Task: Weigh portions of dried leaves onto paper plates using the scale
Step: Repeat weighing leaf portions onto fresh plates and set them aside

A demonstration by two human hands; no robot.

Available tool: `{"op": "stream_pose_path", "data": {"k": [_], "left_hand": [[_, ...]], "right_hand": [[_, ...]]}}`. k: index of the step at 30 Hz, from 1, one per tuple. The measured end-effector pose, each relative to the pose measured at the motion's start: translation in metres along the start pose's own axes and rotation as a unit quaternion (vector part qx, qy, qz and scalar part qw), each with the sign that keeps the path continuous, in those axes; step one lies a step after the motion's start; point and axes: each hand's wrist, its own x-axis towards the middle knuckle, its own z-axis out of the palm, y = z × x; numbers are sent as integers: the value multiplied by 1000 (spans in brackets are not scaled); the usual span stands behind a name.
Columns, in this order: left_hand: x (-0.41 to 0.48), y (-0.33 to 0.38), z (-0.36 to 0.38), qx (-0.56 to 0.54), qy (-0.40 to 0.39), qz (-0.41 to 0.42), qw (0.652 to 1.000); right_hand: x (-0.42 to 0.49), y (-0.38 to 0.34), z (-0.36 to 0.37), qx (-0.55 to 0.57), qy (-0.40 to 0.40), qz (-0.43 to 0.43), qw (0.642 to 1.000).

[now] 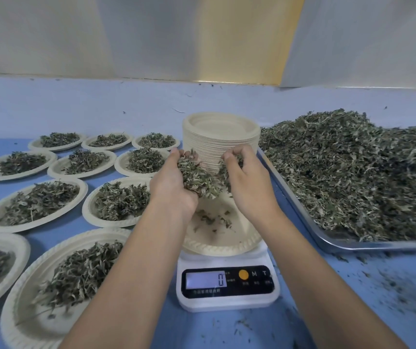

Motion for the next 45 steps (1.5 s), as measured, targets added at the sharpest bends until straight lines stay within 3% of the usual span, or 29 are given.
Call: {"op": "stream_pose_path", "data": {"k": [4,10,18,22,26,31,45], "left_hand": [[-3,6,1,-12,-7,0,1000],[-7,9,2,-24,-6,-3,1000],[-8,12,0,-19,-1,-9,1000],[-6,12,0,-19,-2,-10,1000],[-3,12,-2,-23,-10,-10,1000],[-2,12,-3,-27,-11,-15,999],[4,12,-6,-17,1,-25,1000]], "right_hand": [[-2,1,0,-100,-86,2,991],[-2,2,-5,-132,-216,48,966],[0,0,-7,-58,-132,80,986],[4,-2,-6,79,-92,97,988],[3,-5,-7,236,-99,99,962],[3,-8,-8,289,-142,124,938],[2,-13,-9,362,-118,111,918]]}}
